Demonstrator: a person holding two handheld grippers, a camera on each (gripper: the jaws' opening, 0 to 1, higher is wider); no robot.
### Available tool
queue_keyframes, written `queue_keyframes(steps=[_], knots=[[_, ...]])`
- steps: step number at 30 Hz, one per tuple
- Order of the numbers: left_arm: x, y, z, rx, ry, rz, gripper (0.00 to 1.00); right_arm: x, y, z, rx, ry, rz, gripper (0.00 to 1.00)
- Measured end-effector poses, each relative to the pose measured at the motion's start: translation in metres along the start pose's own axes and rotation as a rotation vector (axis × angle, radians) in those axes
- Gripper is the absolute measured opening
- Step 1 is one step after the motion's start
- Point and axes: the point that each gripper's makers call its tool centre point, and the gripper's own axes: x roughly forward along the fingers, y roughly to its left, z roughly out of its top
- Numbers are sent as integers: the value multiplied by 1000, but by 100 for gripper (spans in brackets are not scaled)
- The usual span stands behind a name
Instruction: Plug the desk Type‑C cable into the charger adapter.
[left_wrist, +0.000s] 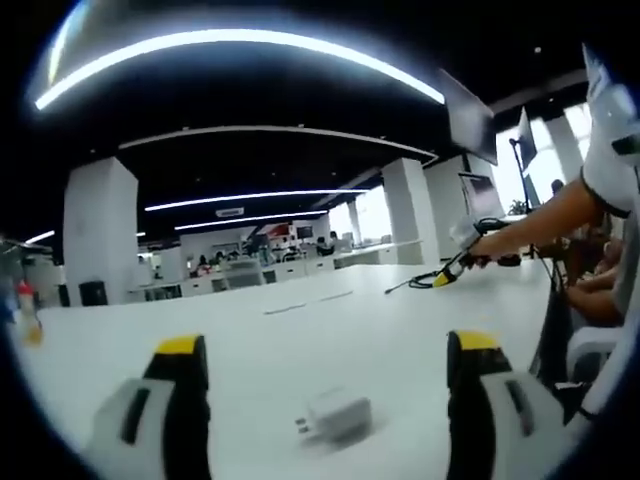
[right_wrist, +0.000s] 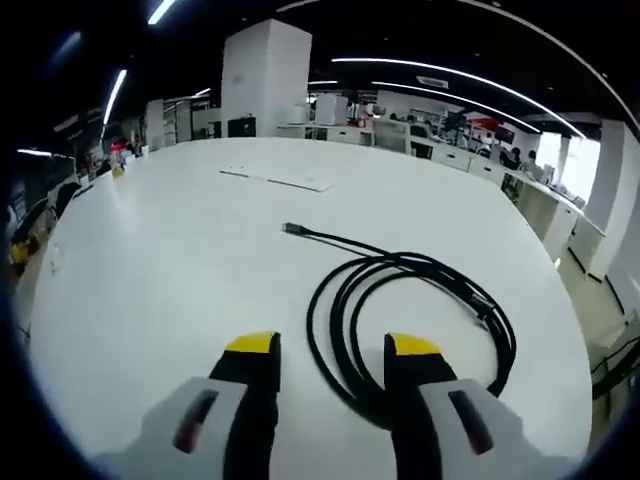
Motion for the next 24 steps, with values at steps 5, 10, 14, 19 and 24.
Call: queue_keyframes(steps=[5,10,14,19,24], knots=[[-2,2,-2,-7,2,8,100,0,-3,-5,9,19,18,33],[-3,7,-2,19,2,22,99,-3,3,-5,6,29,32,28],[-2,9,-5,20,15,23,99,-7,8,-7,27,28,39,21],[-2,9,-8,4,26,24,99,-5,-1,-7,35,24,41,14],[-2,13,-13,-27,32,41,100,-3,1,-7,-21,65,60,7]])
